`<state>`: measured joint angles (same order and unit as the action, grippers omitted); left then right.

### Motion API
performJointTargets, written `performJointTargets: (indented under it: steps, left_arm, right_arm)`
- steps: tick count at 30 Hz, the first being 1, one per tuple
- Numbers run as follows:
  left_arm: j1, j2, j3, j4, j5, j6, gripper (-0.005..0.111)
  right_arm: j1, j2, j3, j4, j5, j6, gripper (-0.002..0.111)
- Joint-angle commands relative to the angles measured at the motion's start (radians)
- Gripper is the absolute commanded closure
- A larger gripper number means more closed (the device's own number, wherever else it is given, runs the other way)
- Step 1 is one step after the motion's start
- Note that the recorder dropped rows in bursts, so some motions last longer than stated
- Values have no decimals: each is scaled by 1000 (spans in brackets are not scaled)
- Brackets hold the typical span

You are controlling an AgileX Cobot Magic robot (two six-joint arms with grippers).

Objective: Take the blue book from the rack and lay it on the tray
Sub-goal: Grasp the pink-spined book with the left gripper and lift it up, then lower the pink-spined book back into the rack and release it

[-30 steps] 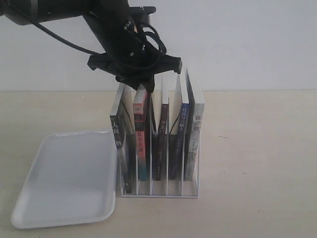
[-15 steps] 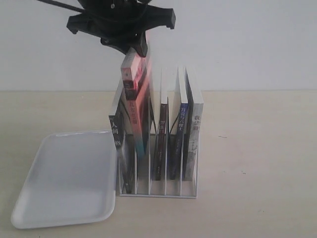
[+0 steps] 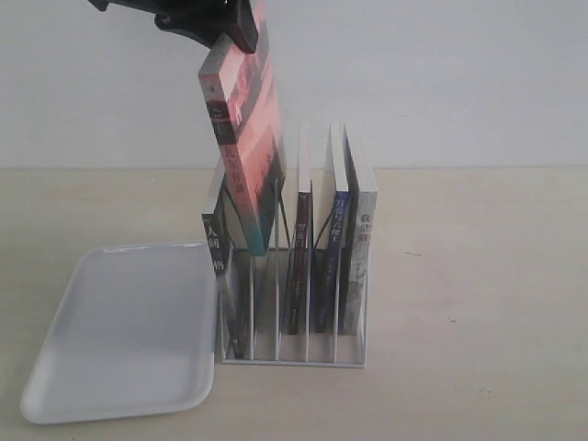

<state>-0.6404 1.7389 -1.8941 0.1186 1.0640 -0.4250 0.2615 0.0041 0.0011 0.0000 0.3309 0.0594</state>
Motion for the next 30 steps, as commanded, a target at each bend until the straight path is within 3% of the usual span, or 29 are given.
performJointTargets:
  steps: [1,14,30]
  left_arm:
    - [-8,-39,-15,1,-18,0,103]
    - [-8,-38,-15,1,-18,8,103]
    - [-8,159,-15,-10,-23,8,103]
  right_arm:
    - [-3,-4,-1,0,-7,-5,108]
    - [-3,-4,-1,0,-7,-5,108]
    - [-3,-4,-1,0,-7,-5,108]
